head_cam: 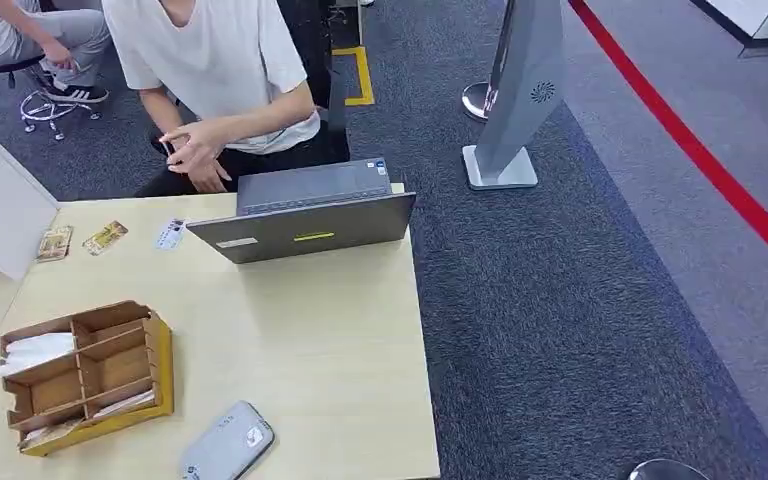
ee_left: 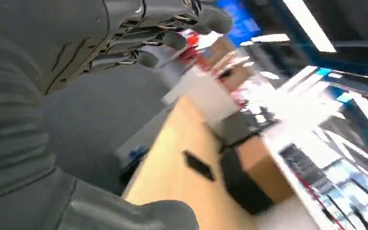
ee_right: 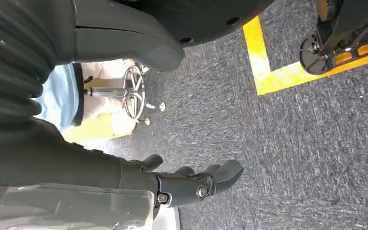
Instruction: Pass the card to the sensor for recognition and then transmit it.
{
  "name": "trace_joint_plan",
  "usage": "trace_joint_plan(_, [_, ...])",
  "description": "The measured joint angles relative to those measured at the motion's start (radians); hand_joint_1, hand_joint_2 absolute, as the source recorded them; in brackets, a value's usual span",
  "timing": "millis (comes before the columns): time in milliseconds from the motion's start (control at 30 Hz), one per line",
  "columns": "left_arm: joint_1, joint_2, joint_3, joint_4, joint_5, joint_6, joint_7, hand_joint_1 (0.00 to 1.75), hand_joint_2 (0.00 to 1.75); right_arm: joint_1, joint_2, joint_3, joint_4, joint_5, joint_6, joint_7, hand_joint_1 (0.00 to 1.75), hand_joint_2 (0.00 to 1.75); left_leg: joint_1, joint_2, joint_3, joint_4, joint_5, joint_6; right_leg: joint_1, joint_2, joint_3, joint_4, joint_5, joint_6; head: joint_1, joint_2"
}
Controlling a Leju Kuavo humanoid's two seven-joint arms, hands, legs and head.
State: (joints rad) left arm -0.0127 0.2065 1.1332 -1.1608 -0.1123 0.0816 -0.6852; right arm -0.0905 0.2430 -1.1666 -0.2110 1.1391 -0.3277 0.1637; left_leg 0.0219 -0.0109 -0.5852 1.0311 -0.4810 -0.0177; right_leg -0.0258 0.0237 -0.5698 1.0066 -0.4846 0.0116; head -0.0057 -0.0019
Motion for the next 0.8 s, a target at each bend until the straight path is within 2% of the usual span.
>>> trace_joint_plan(67, [-0.026,0.027,0.072,0.165,0.070,-0.023,-0.005,0.00,1.75,0.000,0.000,0.000,0.000,0.004,0.000,0.001,0.00,1.75,0.000,0.000,0.000,0.000,0.000,0.000,0.000,0.000,0.000,0.000,0.000,0.000,0.000,0.000])
trace_joint_plan(200, [-0.053,0.060,0.142,0.356,0.084,-0.035,-0.010,0.00,1.75,-0.001,0.000,0.000,0.000,0.011,0.000,0.001,0.00,1.75,0.000,-0.003,0.000,0.000,0.000,0.000,0.000,-0.002,0.002,-0.001,-0.001,0.001,0.003,0.000])
trace_joint_plan(400, [-0.074,0.084,0.180,0.470,0.087,-0.035,-0.011,0.00,1.75,-0.002,0.000,0.000,0.000,0.011,0.000,0.001,0.00,1.75,0.000,-0.002,0.000,0.001,0.000,0.000,0.000,-0.002,0.002,-0.001,-0.001,0.002,0.003,0.000])
trace_joint_plan(700, [-0.082,0.094,0.192,0.525,0.088,-0.037,-0.013,0.00,1.75,-0.002,0.000,0.000,0.000,0.011,0.000,0.001,0.00,1.75,0.000,-0.002,0.000,0.001,0.000,0.000,0.000,-0.002,0.002,-0.001,-0.001,0.002,0.003,0.000])
trace_joint_plan(733, [-0.082,0.094,0.192,0.528,0.089,-0.037,-0.013,0.00,0.00,-0.002,0.000,0.000,0.000,0.011,0.000,0.001,0.00,1.75,0.000,-0.002,0.000,0.001,0.000,0.000,0.000,-0.002,0.002,-0.001,-0.001,0.002,0.002,0.000])
trace_joint_plan(800, [-0.084,0.098,0.200,0.546,0.138,-0.065,0.022,0.00,0.00,-0.002,0.000,0.000,0.000,0.013,-0.002,-0.001,0.00,1.75,0.000,-0.002,0.000,0.001,0.000,0.000,0.000,-0.002,0.002,-0.001,-0.001,0.002,0.003,0.000])
